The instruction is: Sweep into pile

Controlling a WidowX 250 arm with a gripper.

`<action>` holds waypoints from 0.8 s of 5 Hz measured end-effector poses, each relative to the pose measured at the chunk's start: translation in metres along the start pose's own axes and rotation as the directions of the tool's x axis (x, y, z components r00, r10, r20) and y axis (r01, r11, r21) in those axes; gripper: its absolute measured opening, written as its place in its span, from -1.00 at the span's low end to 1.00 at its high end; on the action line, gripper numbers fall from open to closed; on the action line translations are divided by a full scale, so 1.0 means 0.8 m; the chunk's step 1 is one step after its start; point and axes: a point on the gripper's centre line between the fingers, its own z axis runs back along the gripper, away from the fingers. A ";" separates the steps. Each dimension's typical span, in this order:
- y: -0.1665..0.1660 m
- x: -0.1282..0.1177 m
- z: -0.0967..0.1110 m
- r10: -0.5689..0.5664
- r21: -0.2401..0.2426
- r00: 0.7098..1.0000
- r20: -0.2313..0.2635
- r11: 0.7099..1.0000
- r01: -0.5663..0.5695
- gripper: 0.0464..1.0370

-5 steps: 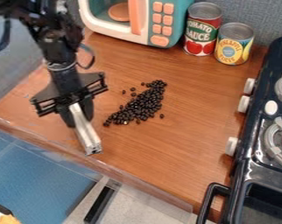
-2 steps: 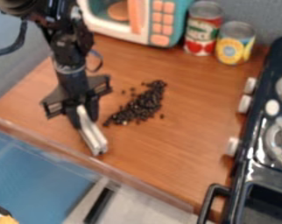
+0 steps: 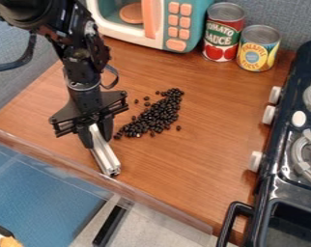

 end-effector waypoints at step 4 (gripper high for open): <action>-0.026 0.004 -0.009 0.042 0.026 0.999 0.032 0.999 -0.043 -0.43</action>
